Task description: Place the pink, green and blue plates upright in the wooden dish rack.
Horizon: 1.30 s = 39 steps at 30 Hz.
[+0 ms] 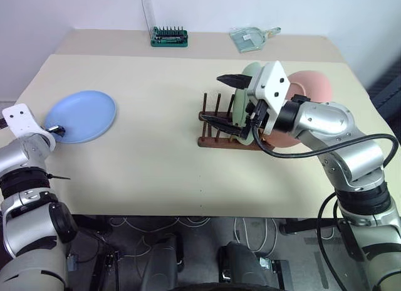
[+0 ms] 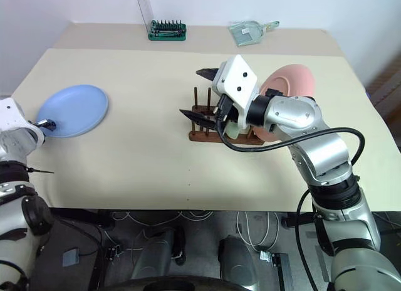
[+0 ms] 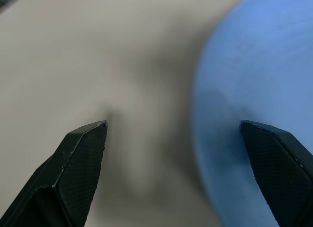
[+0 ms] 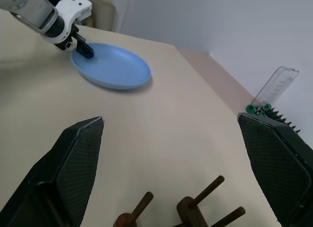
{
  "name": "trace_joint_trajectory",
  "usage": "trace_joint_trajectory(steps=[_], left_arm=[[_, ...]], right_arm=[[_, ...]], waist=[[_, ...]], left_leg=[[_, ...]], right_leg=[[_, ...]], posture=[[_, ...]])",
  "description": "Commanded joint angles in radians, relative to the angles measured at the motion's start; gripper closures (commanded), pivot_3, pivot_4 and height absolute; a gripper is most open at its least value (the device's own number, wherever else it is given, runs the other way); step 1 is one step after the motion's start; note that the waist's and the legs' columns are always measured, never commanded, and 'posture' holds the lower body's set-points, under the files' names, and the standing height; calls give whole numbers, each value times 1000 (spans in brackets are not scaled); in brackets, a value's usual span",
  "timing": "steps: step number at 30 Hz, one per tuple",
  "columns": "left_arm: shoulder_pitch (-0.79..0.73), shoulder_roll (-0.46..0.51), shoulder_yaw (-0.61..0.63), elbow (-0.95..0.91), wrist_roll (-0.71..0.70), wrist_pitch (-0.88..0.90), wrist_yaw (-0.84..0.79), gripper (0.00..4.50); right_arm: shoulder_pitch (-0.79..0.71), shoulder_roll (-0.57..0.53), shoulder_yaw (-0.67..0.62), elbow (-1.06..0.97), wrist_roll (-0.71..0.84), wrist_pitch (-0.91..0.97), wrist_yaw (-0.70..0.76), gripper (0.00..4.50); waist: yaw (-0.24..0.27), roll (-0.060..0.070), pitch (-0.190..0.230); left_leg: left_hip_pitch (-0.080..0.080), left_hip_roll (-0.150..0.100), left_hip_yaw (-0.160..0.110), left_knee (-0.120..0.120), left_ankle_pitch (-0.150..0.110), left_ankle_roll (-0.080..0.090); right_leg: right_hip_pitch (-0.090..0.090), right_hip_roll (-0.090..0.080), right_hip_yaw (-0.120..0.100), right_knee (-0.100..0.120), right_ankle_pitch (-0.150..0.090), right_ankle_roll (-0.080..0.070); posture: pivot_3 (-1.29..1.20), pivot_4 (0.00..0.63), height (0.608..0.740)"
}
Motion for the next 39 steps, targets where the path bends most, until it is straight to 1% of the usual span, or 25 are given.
trace_joint_trajectory(steps=[1, 2, 3, 4, 5, 6, 9, 10, 14, 16, 18, 20, 24, 27, 33, 39], left_arm=[[-22, 3, 1, 18, -18, -28, -24, 561], [-24, -1, 5, 16, -21, -35, -19, 853], [-25, -5, 11, 11, -27, -39, -15, 1312], [-26, -10, 16, 4, -34, -40, -11, 1855], [-26, -15, 17, -4, -39, -38, -7, 2307], [-24, -21, 19, -18, -44, -38, -3, 2940], [-12, -51, 28, -79, -64, -27, 12, 4348], [-8, -62, 32, -105, -72, -20, 18, 4464], [11, -122, 38, -235, -109, -3, 24, 4464], [8, -172, 44, -337, -149, -22, 11, 4464], [-3, -232, 14, -486, -177, -47, 3, 4464], [-17, -283, -59, -635, -184, -76, -24, 4464], [-65, -345, -136, -807, -208, -72, -29, 4464], [-98, -367, -173, -871, -221, -36, -22, 4464], [-132, -400, -204, -952, -263, 34, -7, 4464], [-138, -441, -242, -1017, -283, 81, 4, 4464]], right_arm=[[6, 7, -35, -36, -15, -6, -9, 0], [9, 8, -35, -38, -18, -6, -10, 0], [11, 8, -35, -39, -20, -6, -11, 0], [14, 9, -36, -41, -23, -5, -11, 0], [17, 10, -37, -42, -24, -3, -11, 0], [20, 10, -39, -45, -25, -2, -12, 0], [25, 12, -43, -50, -28, 1, -11, 0], [26, 12, -42, -50, -31, 2, -11, 0], [27, 12, -40, -47, -43, 2, -9, 0], [20, 13, -32, -41, -60, -5, -10, 0], [3, 11, -11, -27, -105, -28, -14, 0], [-19, 6, 29, -7, -183, -67, -19, 0], [-50, 2, 103, 43, -337, -167, -27, 0], [-83, 15, 150, 100, -461, -255, -56, 0], [-139, 45, 177, 194, -627, -406, -106, 0], [-170, 72, 189, 269, -720, -514, -115, 0]], waist=[[-1, 0, 0], [-2, 0, 0], [-2, 0, 0], [-2, 0, 0], [-2, 0, 0], [-2, 0, 0], [-2, 0, 0], [-2, 0, 0], [0, -1, 0], [0, -1, 0], [2, -2, 1], [0, -5, 2], [-3, -5, 2], [-8, -5, 2], [-5, -5, 2], [-2, -5, 2]], left_leg=[[0, 0, 0, 0, 0, 0], [0, 0, 0, 0, 0, 0], [0, 0, 0, 0, 0, 0], [0, 0, 0, 0, 0, 0], [0, 0, 0, 0, 0, 0], [0, 0, 0, 0, 0, 0], [0, 0, 0, 1, 0, -1], [0, 0, 0, 1, 0, -1], [0, 0, 0, 1, 0, 0], [0, 0, 0, 1, 0, 0], [-1, 0, 0, 1, 0, 0], [-2, 0, 0, 2, 1, -1], [-2, 0, 0, 2, 1, -1], [-1, 0, 1, 2, 2, -2], [0, 0, 1, 2, 2, -3], [0, 0, 1, 2, 2, -3]], right_leg=[[0, 0, 0, 0, 0, 0], [0, 0, 0, 0, 0, 0], [0, 0, 0, 1, 0, 0], [-1, 0, 0, 1, 0, 0], [-1, 0, 0, 1, 0, 0], [-1, 0, 0, 2, 0, 0], [-1, 0, 0, 4, 0, 0], [-1, 0, 1, 4, 0, 0], [-1, -1, 1, 4, 0, 0], [-1, -1, 1, 4, 0, 0], [-1, 0, 1, 4, 0, 0], [-2, 0, 1, 4, 0, 0], [-3, 0, 1, 5, 0, 0], [-3, 0, 2, 6, 0, 0], [-4, 0, 2, 9, 0, 0], [-4, 0, 2, 9, 0, 0]], posture=[[0, 150, 732], [0, 150, 732], [0, 150, 732], [0, 150, 732], [0, 150, 732], [0, 150, 732], [0, 150, 732], [0, 150, 732], [0, 150, 732], [0, 150, 732], [0, 150, 732], [0, 150, 732], [0, 150, 732], [0, 150, 732], [0, 150, 732], [0, 150, 732]])
